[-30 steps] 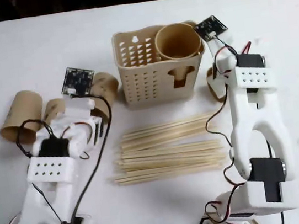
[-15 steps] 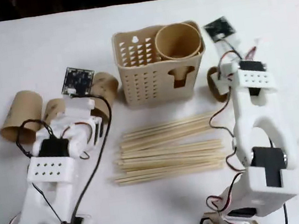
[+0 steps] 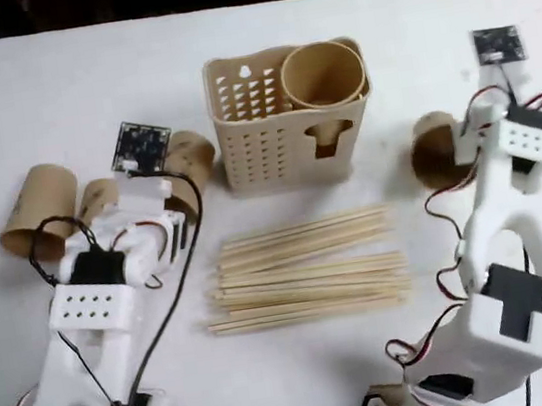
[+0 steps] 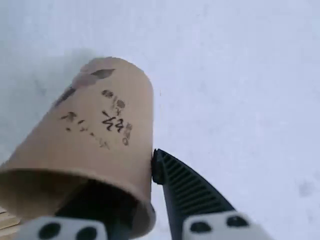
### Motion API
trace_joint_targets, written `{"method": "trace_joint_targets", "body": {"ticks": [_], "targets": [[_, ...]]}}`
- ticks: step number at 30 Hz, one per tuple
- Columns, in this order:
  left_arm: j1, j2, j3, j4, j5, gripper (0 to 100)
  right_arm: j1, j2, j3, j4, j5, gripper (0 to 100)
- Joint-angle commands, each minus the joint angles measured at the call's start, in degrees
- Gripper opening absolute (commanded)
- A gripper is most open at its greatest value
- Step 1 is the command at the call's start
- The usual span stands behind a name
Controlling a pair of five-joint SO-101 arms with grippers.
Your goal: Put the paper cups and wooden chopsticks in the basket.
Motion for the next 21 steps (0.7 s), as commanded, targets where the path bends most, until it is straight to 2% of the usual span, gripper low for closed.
{"method": "trace_joint_targets", "body": {"ticks": [1,12,21], "targets": [[-0.04,-1.19,-0.18,-1.14,0.79,16,2.68,-4.26,-8.35,7.69,-2.37,1.7],[2.95,-1.54,1.23,-1.41,0.79,16,1.71,-11.91,-23.65,20.70,-7.12,1.7],[2.95,-1.54,1.32,-1.41,0.79,16,-14.37,-20.97,-35.16,29.93,-11.25,1.7]]}}
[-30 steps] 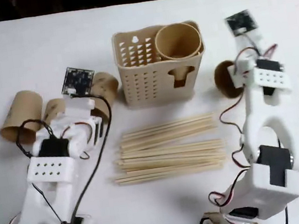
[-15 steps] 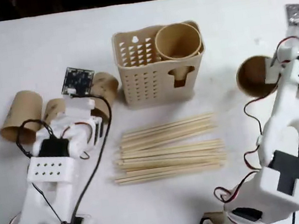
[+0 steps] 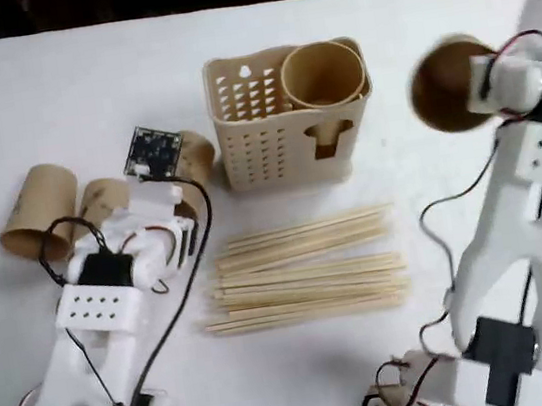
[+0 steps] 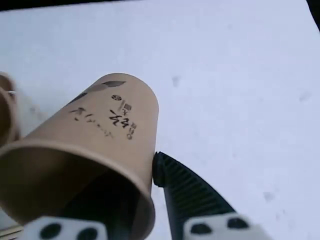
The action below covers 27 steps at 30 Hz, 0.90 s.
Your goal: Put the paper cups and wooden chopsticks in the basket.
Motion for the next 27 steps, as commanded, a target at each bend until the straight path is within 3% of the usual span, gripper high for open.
{"method": "trace_joint_targets", "body": {"ticks": [1,9,17,27], "targets": [[0.75,-1.54,-0.18,-1.41,0.79,16,-8.22,-4.62,-6.95,2.51,-2.20,1.9],[0.57,-1.54,-0.18,-1.41,0.79,16,-20.35,-4.35,-10.81,2.51,-5.80,2.0],[0.75,-1.63,-0.18,-1.41,0.79,16,-20.62,3.30,-11.16,4.97,-5.89,2.1],[0.75,-1.63,-0.18,-1.41,0.79,16,-20.35,9.10,-11.34,-0.84,-6.07,2.2]]}}
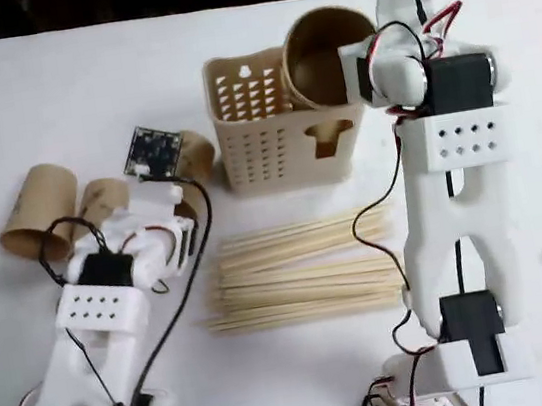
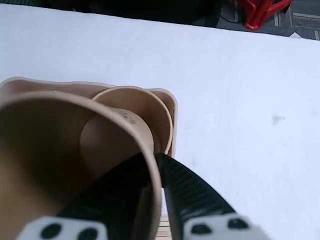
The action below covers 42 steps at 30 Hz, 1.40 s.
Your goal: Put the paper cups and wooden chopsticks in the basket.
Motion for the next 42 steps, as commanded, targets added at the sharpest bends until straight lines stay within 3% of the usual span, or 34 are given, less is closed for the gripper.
{"method": "trace_joint_targets", "body": {"ticks": [1,20,31,42], "targets": [[0.75,-1.63,-0.18,-1.41,0.79,16,-0.22,-0.40,-2.46,-2.68,-0.62,2.2],[0.75,-1.63,-0.18,-1.41,0.79,16,-0.31,7.16,-6.51,-5.14,-0.53,2.3],[0.75,-1.45,-0.18,-1.41,0.79,16,-0.31,7.43,-10.73,-4.88,-0.53,30.7],[0.75,-1.45,-0.18,-1.41,0.79,16,0.66,18.24,-11.43,-5.14,-0.09,31.9]]}}
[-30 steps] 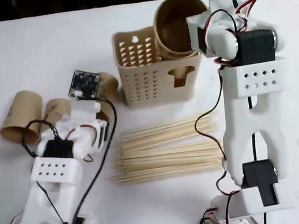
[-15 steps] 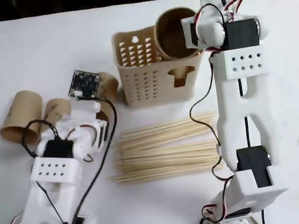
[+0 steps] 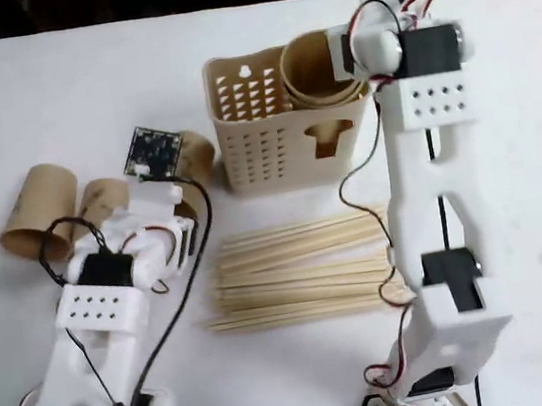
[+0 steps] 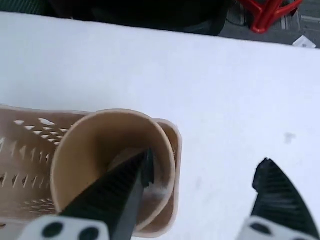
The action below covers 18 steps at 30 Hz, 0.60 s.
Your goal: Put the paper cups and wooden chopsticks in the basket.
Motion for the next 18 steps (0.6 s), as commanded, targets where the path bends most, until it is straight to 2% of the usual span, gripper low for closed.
{"method": "trace_joint_targets", "body": {"ticks": [1,12,18], "targets": [[0.75,-1.45,-0.18,-1.41,0.79,16,0.84,4.44,-2.46,-1.36,0.00,31.9],[0.75,-1.45,-0.18,-1.41,0.79,16,2.15,18.42,-2.46,-4.26,0.00,30.8],[0.75,-1.45,-0.18,-1.41,0.79,16,2.59,16.22,-2.46,-1.63,-1.14,2.9]]}}
